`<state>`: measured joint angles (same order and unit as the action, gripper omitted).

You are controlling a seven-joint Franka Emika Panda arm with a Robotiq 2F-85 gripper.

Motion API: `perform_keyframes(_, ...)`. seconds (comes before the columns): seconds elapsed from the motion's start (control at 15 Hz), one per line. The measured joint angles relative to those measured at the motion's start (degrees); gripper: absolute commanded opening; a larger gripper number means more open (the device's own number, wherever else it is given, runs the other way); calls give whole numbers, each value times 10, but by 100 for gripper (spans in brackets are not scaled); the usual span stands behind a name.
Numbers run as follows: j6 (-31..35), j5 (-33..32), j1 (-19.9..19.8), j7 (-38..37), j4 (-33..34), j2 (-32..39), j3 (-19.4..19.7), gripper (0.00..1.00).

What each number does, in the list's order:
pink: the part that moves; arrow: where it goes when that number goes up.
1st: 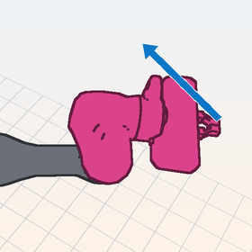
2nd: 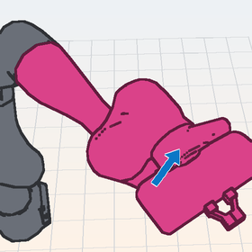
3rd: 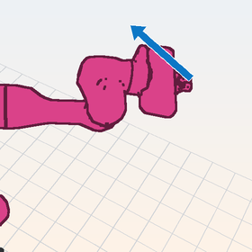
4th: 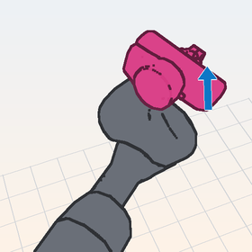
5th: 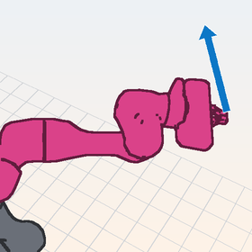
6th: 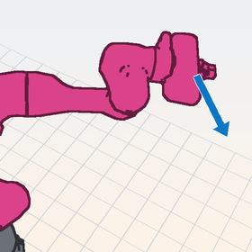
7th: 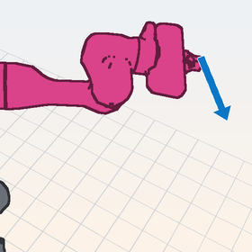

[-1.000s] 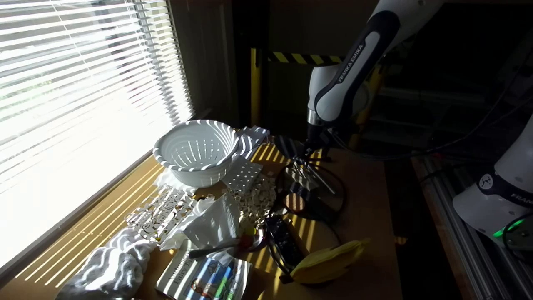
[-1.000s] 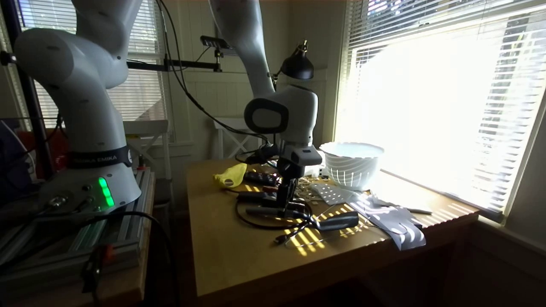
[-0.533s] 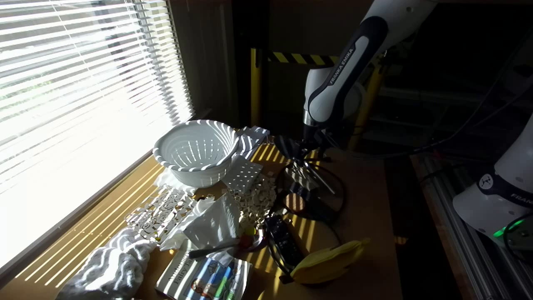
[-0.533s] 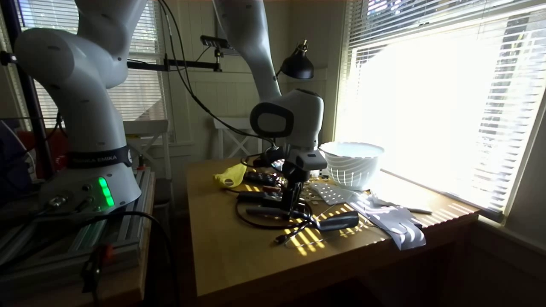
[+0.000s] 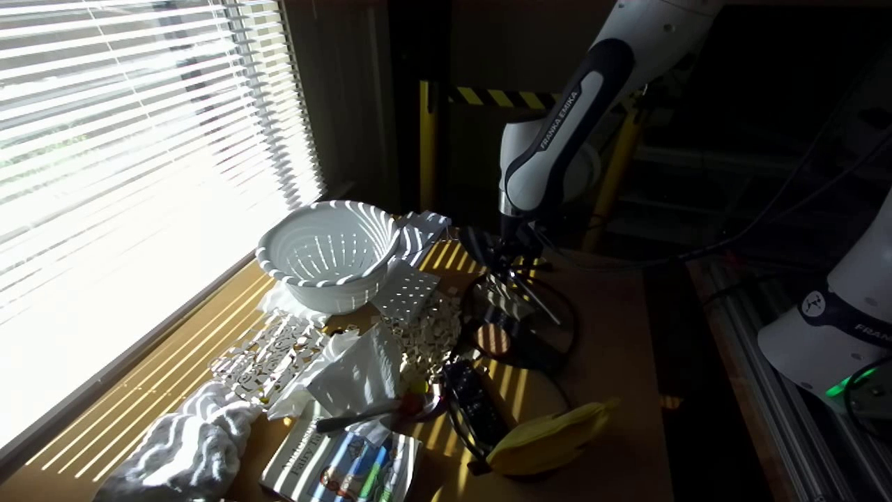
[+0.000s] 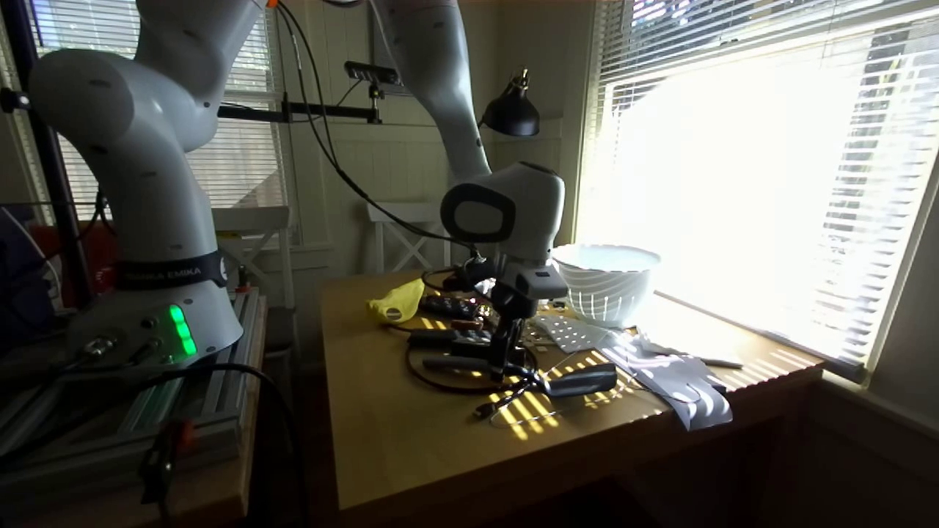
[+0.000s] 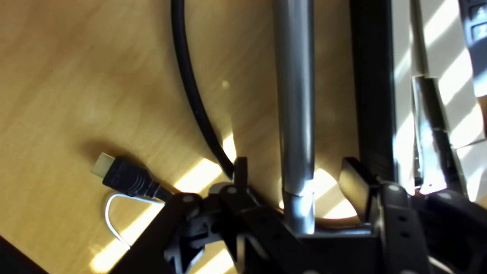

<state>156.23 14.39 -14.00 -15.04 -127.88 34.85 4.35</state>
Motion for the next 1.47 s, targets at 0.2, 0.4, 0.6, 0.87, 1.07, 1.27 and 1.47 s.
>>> perform_keyframes(0.2, -15, 0, 0, -4, 16, 13, 7, 35)
perform_keyframes(0.4, -17, 0, 0, -6, 21, 13, 12, 12)
perform_keyframes(0.6, -16, 0, 1, -6, 23, 12, 16, 6)
perform_keyframes(0.87, -11, 0, 4, 6, 21, 7, 16, 6)
perform_keyframes(1.07, -14, -17, 2, 81, 5, -27, 21, 6)
perform_keyframes(1.27, -40, -60, -3, 160, -24, -84, 42, 6)
perform_keyframes(1.47, -66, -107, -8, 227, -38, -124, 54, 6)
